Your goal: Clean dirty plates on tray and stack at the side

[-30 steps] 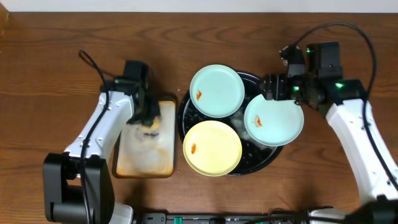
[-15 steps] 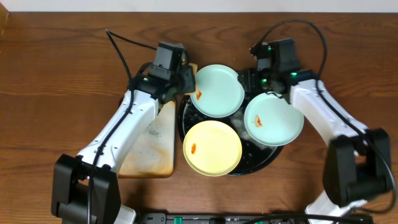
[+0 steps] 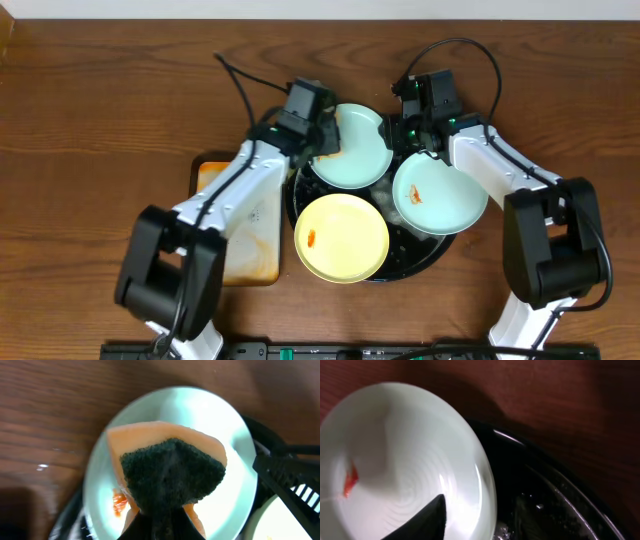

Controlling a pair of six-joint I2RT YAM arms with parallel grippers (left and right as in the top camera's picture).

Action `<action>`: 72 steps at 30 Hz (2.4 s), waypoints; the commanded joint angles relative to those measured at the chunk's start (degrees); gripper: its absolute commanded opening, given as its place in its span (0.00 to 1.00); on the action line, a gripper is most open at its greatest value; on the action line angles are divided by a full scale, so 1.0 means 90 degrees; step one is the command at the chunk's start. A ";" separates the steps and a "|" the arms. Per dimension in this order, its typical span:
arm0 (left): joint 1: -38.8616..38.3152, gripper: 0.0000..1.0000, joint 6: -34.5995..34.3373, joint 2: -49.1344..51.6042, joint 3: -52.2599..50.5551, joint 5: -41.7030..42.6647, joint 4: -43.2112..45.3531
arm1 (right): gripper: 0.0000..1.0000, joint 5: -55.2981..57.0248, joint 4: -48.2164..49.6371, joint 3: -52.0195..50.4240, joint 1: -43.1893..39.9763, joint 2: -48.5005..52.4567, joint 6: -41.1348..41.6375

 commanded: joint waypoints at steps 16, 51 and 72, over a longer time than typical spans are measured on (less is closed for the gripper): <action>-0.0345 0.08 0.0000 0.1076 0.0134 -0.0493 0.0410 | 0.17 0.0056 -0.0107 0.0073 0.0131 0.0389 -0.0049; -0.0359 0.09 0.0117 0.0758 0.0845 -0.2416 -0.1503 | 0.01 0.1404 -0.0267 0.0066 0.0124 0.0328 0.0175; -0.0350 0.09 -0.0262 0.0695 0.0845 -0.1736 -0.1809 | 0.01 0.3213 -0.0381 0.0090 0.0240 -0.1620 -0.1467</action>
